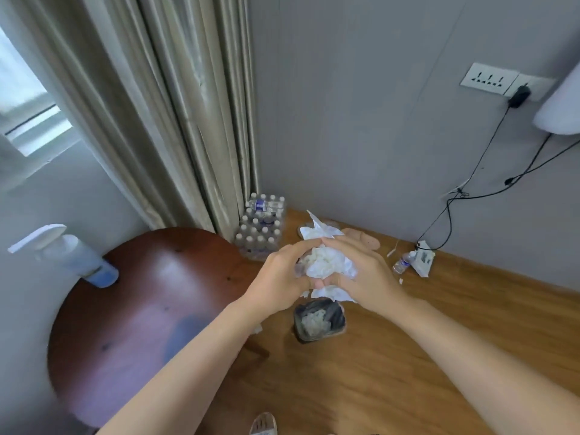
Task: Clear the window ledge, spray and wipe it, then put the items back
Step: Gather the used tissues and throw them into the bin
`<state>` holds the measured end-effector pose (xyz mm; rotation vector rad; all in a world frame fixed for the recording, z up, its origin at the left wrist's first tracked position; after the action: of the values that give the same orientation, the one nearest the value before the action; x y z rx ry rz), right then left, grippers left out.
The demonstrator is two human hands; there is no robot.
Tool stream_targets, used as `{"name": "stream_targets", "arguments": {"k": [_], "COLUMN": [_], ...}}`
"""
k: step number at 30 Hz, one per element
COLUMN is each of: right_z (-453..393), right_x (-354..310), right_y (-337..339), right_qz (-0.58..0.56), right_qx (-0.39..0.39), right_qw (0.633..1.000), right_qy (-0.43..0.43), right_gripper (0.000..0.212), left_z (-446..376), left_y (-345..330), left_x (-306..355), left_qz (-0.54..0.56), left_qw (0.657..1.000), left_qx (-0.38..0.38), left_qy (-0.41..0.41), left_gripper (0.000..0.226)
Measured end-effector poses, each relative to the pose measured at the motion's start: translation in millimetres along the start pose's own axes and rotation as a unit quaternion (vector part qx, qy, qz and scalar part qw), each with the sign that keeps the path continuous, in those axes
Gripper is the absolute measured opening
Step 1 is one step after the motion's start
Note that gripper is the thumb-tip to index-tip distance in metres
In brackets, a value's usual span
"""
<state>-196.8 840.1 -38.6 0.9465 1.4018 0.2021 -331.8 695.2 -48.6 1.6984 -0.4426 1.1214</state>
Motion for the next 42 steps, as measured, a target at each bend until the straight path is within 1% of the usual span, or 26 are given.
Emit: {"name": "stream_targets", "arguments": {"k": [5, 8, 14, 17, 22, 25, 28, 34, 39, 42], "right_z": [-25, -37, -54, -60, -58, -55, -49, -21, 1, 4], "right_x": [69, 117, 207, 246, 306, 339, 377, 473, 556, 594], "right_y": [-7, -18, -36, -44, -70, -97, -127, -205, -279, -319], "right_qz": [-0.001, -0.016, -0.023, -0.020, -0.019, -0.014, -0.016, -0.007, -0.031, -0.034], "right_qx": [-0.013, -0.033, -0.112, -0.156, -0.199, -0.195, -0.182, -0.154, -0.169, -0.185], "right_qw": [1.000, 0.999, 0.992, 0.985, 0.977, 0.976, 0.979, 0.985, 0.985, 0.982], "right_qy": [-0.015, 0.000, 0.057, 0.070, 0.077, 0.092, 0.089, 0.078, 0.032, -0.001], "right_gripper": [0.068, 0.065, 0.063, 0.063, 0.062, 0.065, 0.068, 0.053, 0.048, 0.048], "left_z": [-43, -62, -82, -87, -89, -89, -89, -88, -80, -80], "left_y": [-39, -74, -154, -190, -234, -258, -286, -357, -418, -441], "left_x": [-29, -57, -103, -118, -151, -183, -222, -320, -408, -452], "left_qz": [0.004, 0.008, 0.021, 0.031, 0.050, 0.057, 0.064, 0.071, 0.097, 0.075], "left_qw": [0.999, 0.998, 0.988, 0.980, 0.964, 0.959, 0.959, 0.957, 0.952, 0.952], "left_qx": [-0.012, -0.002, 0.037, 0.062, 0.084, 0.091, 0.088, 0.058, 0.028, 0.027], "left_qy": [0.030, 0.058, 0.148, 0.189, 0.246, 0.262, 0.263, 0.275, 0.290, 0.297], "left_gripper": [0.073, 0.073, 0.072, 0.070, 0.069, 0.071, 0.071, 0.067, 0.065, 0.061]}}
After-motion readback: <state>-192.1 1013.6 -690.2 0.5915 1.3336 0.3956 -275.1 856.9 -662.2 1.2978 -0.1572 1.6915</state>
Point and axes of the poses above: each hand's wrist, its own z-axis away from the middle knuckle, its own y-axis out of the back of the hand, x = y × z, the point moved 3 cm from there along -z, towards the middle knuckle
